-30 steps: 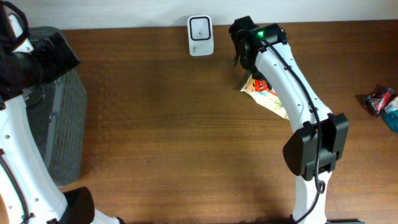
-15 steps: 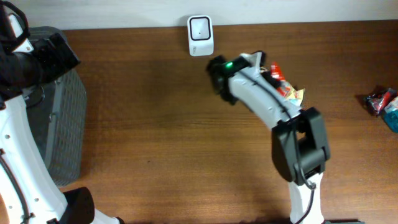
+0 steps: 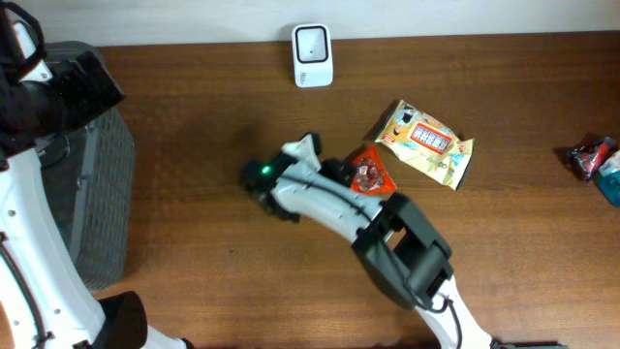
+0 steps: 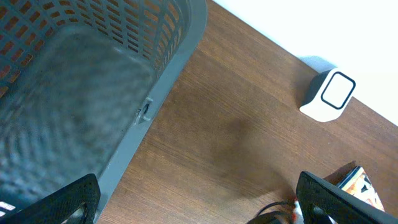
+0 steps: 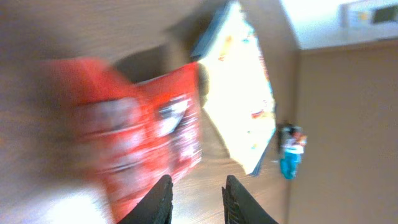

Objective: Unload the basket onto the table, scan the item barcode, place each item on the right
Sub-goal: 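Open the right gripper and retract the right arm to the right, then reach the left gripper to the red candy bag and grasp it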

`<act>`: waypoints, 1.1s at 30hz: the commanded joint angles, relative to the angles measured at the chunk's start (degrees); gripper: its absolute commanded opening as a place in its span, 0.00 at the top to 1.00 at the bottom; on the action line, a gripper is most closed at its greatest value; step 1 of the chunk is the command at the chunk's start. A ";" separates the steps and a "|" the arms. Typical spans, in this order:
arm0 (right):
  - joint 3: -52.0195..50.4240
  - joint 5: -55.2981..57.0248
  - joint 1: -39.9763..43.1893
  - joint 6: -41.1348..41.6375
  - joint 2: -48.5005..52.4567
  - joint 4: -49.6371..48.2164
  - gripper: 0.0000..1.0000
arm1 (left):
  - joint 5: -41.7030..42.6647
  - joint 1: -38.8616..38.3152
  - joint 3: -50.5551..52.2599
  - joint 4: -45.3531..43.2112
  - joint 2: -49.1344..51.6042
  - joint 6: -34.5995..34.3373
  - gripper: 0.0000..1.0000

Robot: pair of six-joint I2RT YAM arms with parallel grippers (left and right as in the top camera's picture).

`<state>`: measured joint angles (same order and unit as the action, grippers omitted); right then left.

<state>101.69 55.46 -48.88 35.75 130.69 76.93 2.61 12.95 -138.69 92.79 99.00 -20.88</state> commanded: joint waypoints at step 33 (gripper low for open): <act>30.75 -50.77 65.48 -10.69 -4.07 18.67 0.02 | 3.50 0.35 -0.22 -0.33 0.02 -1.60 0.01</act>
<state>131.41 10.72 13.96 25.21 128.09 95.42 3.44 12.99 -138.69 92.73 99.00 -21.10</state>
